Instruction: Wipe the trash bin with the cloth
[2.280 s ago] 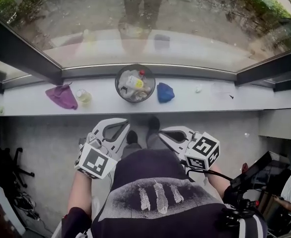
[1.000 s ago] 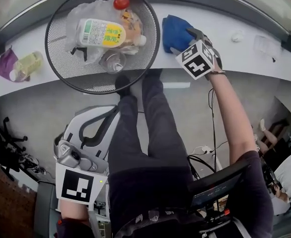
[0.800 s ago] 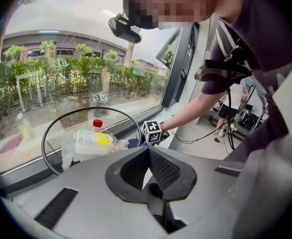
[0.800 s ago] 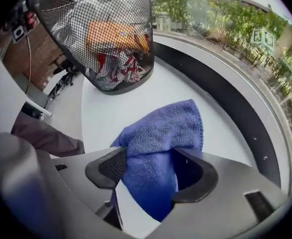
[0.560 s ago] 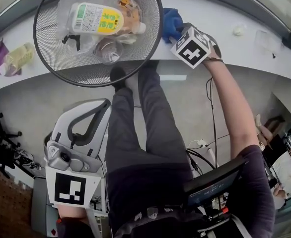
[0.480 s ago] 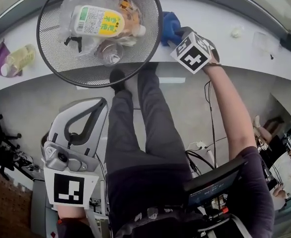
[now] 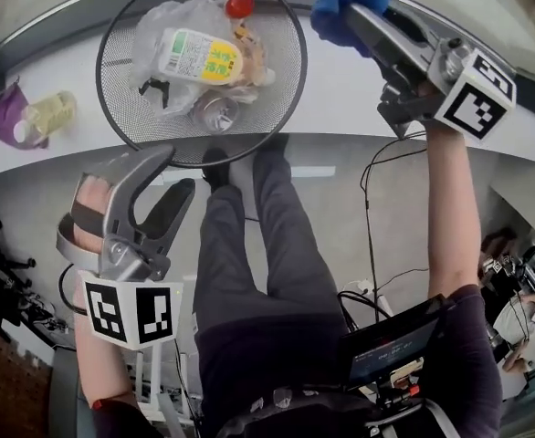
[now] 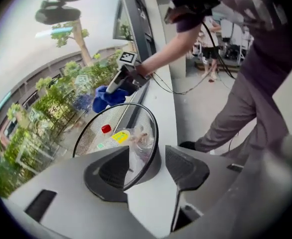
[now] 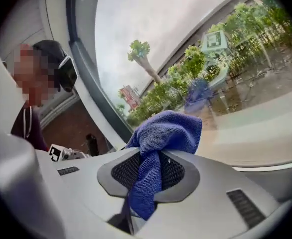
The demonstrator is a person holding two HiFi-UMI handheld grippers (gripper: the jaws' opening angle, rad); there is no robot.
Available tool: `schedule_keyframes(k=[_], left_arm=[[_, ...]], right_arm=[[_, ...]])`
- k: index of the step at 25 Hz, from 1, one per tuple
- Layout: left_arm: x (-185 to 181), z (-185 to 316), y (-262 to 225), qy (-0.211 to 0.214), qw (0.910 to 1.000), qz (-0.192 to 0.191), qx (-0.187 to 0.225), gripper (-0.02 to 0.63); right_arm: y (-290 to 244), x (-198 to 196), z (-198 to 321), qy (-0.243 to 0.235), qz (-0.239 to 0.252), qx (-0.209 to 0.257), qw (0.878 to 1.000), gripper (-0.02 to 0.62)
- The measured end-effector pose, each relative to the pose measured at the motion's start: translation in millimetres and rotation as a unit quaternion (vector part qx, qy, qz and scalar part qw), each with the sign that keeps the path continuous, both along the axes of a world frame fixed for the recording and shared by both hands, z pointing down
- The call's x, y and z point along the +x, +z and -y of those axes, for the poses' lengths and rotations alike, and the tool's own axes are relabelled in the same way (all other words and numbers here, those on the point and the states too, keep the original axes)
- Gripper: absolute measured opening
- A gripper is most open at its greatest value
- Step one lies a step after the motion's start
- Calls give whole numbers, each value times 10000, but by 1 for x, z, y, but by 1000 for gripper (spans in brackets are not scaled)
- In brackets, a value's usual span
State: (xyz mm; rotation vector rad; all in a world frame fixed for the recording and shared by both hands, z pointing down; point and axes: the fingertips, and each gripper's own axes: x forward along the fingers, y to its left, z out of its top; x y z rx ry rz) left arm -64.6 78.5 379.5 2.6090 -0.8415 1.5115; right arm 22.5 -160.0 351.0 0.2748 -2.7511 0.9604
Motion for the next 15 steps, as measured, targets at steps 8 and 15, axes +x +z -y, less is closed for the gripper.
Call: schedule_keyframes(k=[8, 15], left_arm=[[7, 7, 29, 607, 9948, 813, -131, 82], [12, 10, 26, 119, 9977, 548, -390, 75]], right_arm=[[71, -8, -33, -345, -82, -1512, 9879, 83], [96, 13, -76, -115, 481, -2671, 9624, 83]])
